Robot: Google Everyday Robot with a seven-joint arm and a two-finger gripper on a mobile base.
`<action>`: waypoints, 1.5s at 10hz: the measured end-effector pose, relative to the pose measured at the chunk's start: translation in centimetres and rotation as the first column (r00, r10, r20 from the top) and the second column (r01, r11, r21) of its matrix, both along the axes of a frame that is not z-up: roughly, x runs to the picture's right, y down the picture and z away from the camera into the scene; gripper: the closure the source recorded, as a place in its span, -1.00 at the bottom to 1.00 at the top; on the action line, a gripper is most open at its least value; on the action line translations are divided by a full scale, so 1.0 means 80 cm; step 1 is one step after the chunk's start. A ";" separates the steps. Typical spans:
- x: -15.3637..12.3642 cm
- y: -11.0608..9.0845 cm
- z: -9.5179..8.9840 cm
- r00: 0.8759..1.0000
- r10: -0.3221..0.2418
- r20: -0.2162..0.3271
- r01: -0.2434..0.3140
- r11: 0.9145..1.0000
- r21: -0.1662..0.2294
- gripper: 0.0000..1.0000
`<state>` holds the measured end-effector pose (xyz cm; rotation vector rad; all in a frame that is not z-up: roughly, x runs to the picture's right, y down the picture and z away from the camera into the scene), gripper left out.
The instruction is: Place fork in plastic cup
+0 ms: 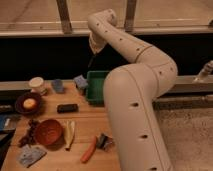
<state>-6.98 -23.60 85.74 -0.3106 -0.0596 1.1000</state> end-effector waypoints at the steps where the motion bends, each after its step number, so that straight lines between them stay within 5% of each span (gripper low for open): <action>1: -0.026 -0.006 0.002 0.999 -0.025 0.027 0.025 1.000 -0.002 1.00; 8: -0.042 -0.009 0.005 0.998 -0.050 0.046 0.050 0.999 0.001 1.00; 12: -0.056 0.033 0.019 0.995 -0.040 0.087 0.038 0.999 0.029 1.00; 15: -0.080 0.013 0.018 0.988 -0.086 0.129 0.078 0.995 0.065 1.00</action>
